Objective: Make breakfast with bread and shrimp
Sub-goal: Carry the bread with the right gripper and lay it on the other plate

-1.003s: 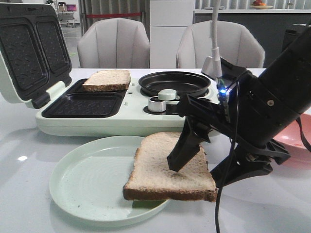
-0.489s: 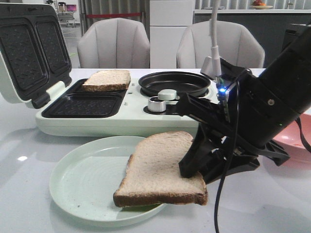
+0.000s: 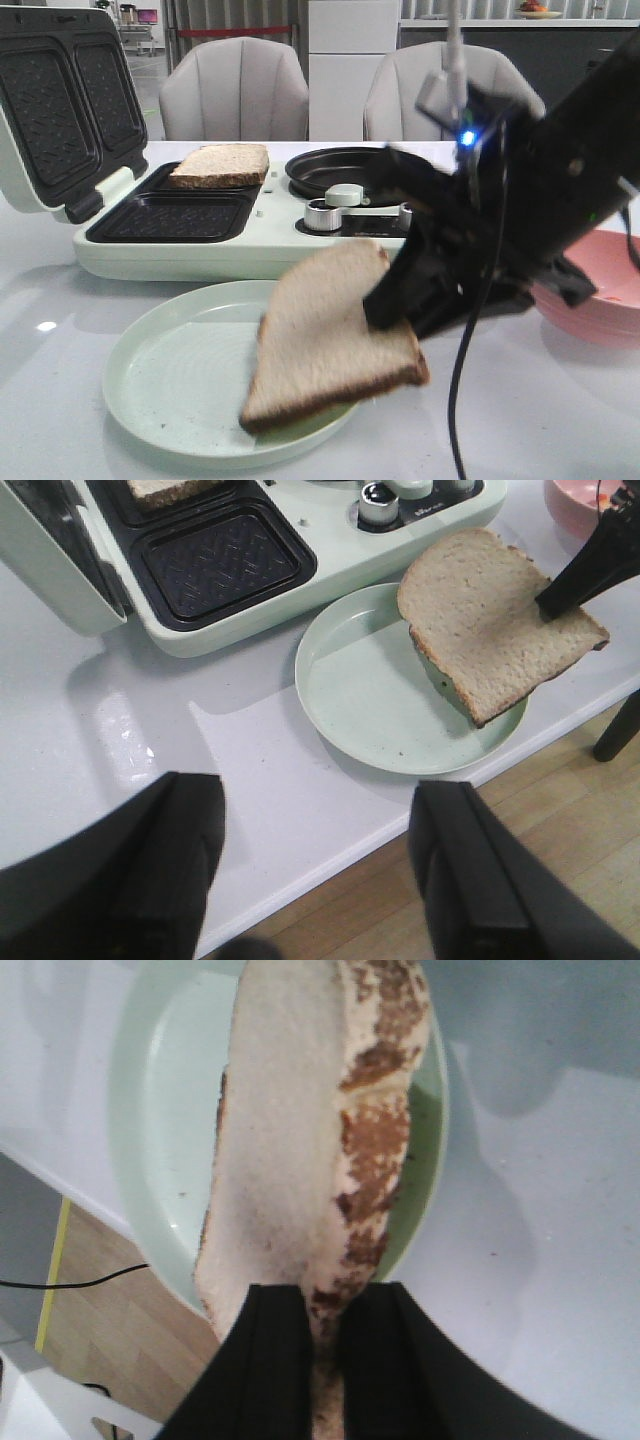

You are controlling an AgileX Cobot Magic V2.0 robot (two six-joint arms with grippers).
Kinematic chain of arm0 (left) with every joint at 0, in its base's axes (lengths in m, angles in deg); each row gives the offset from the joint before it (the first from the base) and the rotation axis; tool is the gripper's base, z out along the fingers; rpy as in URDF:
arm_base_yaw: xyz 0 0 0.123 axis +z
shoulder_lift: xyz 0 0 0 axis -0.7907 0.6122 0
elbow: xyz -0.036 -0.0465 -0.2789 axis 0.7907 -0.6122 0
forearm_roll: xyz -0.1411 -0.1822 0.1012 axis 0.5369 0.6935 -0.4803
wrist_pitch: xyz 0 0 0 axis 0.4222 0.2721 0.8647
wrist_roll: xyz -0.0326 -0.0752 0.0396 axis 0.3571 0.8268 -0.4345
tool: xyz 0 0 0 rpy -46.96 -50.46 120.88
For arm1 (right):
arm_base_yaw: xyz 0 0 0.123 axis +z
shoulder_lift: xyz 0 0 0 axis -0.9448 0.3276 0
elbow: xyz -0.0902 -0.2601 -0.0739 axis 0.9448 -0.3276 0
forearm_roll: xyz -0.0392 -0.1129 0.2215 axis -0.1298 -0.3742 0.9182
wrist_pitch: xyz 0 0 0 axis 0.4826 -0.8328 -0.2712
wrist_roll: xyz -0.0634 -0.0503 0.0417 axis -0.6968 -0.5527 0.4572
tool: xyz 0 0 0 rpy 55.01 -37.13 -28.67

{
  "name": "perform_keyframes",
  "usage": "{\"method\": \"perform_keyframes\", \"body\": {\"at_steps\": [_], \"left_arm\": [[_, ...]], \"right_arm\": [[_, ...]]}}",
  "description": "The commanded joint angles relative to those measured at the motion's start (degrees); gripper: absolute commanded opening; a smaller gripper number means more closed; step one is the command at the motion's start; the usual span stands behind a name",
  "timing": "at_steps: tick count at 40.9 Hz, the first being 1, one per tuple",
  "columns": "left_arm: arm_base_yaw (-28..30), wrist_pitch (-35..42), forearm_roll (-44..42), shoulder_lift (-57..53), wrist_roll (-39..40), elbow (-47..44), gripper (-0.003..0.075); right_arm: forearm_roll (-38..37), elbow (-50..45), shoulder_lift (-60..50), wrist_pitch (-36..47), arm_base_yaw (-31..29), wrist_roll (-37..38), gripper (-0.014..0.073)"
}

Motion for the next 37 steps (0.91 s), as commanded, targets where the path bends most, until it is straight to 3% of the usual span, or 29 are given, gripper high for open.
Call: {"method": "perform_keyframes", "body": {"at_steps": [1, 14, 37], "left_arm": [[-0.54, 3.55, -0.18, 0.27, 0.04, 1.59, 0.0454], [-0.54, 3.55, -0.18, 0.27, 0.04, 1.59, 0.0454], [-0.54, 3.55, -0.18, 0.27, 0.04, 1.59, 0.0454]], "right_arm": [[1.47, 3.50, -6.26, -3.01, 0.01, -0.91, 0.0010], [7.35, 15.86, -4.61, -0.79, 0.06, -0.95, 0.0010], [8.19, 46.66, 25.33, 4.10, 5.04, -0.95, 0.0010]]}}
